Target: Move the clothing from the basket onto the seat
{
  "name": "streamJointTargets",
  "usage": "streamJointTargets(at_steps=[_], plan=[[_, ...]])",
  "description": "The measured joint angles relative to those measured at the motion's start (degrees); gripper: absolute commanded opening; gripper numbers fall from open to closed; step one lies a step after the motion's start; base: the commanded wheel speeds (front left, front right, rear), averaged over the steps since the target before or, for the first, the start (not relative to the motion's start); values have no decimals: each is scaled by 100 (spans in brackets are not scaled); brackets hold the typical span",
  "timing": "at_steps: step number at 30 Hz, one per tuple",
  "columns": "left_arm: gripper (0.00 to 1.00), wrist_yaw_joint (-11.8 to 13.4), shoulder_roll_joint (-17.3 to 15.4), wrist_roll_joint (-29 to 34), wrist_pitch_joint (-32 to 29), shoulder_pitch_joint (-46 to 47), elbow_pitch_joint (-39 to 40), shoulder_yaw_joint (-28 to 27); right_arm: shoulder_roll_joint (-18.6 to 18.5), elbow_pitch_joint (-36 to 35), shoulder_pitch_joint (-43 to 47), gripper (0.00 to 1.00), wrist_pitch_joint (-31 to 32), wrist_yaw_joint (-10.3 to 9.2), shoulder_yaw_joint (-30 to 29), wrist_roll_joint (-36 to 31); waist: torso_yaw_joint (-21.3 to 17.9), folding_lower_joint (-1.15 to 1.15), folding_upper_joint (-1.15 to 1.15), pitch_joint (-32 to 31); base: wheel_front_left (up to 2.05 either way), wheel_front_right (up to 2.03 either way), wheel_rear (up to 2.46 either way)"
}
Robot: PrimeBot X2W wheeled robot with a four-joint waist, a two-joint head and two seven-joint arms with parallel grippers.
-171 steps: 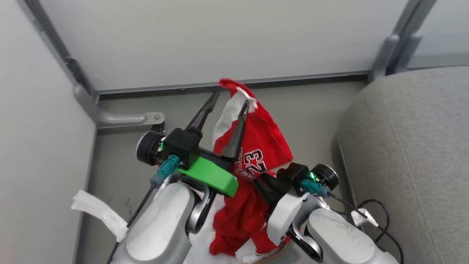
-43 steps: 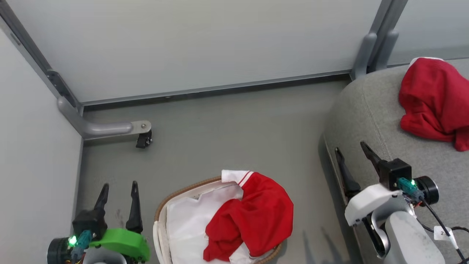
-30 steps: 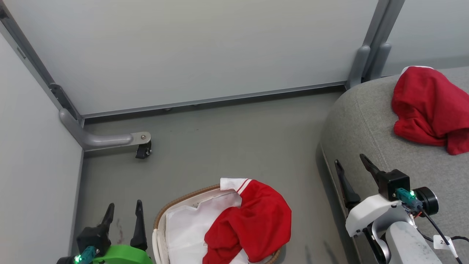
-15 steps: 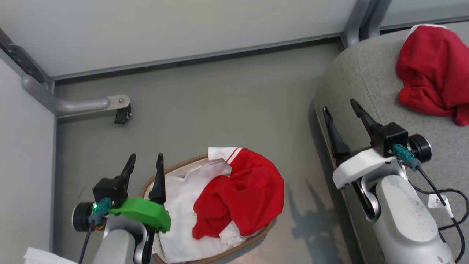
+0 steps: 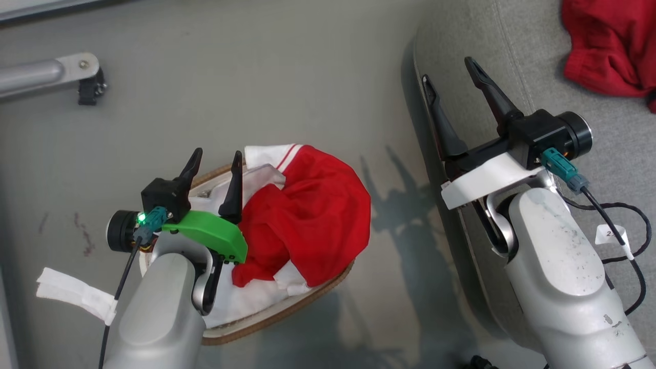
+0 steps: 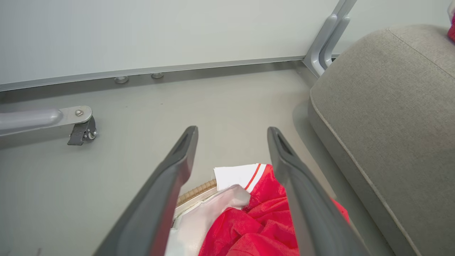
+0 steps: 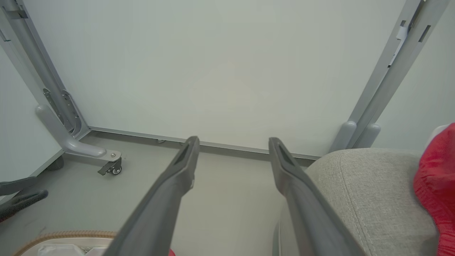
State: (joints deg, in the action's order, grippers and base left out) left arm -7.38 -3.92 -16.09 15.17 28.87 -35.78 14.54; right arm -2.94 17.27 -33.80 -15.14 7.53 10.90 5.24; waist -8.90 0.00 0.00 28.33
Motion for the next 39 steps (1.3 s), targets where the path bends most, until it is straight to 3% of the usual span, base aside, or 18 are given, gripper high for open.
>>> streamJointTargets(at_steps=[15,30,39], plan=[[100,0,-271,-620,0,877,-1053,630,3,-464,-214,100,0,0,-7,283,-553,1,0,1370,0,0,0],[100,-1,-409,-2189,-35,1408,-2320,1694,4,-589,-175,100,0,0,-172,393,-823,1,0,2206,0,0,0],[100,-1,-470,-2966,-854,1427,-2647,2371,7,-578,-184,100,0,0,-152,490,-778,1,0,2244,0,0,0]])
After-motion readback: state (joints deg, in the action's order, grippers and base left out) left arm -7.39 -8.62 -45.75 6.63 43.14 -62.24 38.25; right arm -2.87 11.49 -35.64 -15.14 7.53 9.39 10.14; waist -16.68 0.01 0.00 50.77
